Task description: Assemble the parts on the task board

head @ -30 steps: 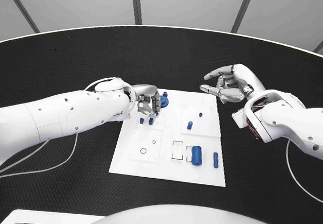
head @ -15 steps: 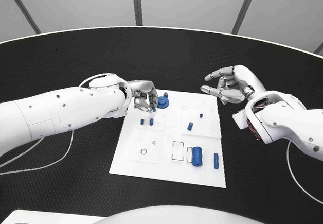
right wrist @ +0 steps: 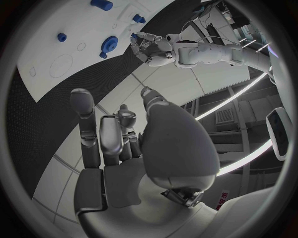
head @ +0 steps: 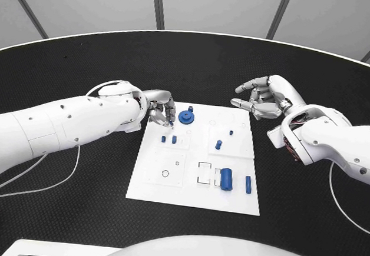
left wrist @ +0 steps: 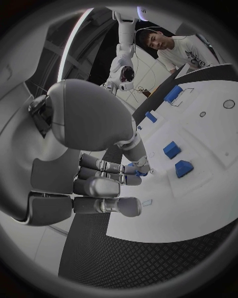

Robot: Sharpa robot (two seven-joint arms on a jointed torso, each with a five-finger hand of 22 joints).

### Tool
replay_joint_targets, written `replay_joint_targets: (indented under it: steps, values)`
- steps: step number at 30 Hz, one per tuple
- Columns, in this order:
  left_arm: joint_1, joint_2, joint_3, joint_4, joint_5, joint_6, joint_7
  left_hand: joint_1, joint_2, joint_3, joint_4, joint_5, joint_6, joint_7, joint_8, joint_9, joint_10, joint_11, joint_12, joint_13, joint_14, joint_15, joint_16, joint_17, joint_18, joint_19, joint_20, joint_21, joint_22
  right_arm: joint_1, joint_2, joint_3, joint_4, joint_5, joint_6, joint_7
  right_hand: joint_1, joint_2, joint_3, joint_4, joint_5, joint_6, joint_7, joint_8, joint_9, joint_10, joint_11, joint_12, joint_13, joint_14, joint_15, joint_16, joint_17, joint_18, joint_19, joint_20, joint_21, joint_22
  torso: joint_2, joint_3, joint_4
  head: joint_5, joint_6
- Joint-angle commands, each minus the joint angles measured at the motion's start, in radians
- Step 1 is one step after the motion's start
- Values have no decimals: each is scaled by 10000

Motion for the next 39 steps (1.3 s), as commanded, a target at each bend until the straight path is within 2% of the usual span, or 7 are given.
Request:
replay_joint_targets:
  steps: [1, 14, 39]
  values:
    - [1, 14, 0, -54, 0, 60, -20, -101, 2, -54, -2, -51, 51, -7, -34, -2, 53, -12, -63, 10, 49, -23, 49, -8, -133, 77, -7, 66, 4, 0, 0, 0, -1, 0, 1, 0, -50, 77, -24, -2, 55, 74, -18, 69, -14, -8, 13, 33, 7, 101, -66, -50, 16, 142, 71, -4, -49, 13, 1, 1, -3, 1, 1]
    - [1, 248, -2, -271, -1, 273, -19, -114, -3, -65, 2, -54, 56, -10, -38, -2, 57, -15, -70, 8, 40, -26, 41, -57, -130, 72, -7, 59, -13, 0, 4, 0, 6, 0, 6, -1, -50, 77, -24, -2, 55, 74, -18, 69, -14, -8, 13, 33, 7, 101, -66, -50, 16, 142, 71, -4, -49, 13, 18, -2, -12, -4, -12]
    - [-1, 349, -3, -322, -4, 612, -130, -119, 5, -69, 5, -54, 60, -15, -46, -4, 61, -19, -84, 5, 34, -31, 31, -102, -128, 65, -7, 50, -33, 0, -1, 0, 9, 0, 2, 0, -50, 77, -24, -2, 55, 74, -18, 69, -14, -8, 13, 33, 7, 101, -66, -50, 16, 142, 71, -4, -49, 13, 9, -8, -7, -22, -55]
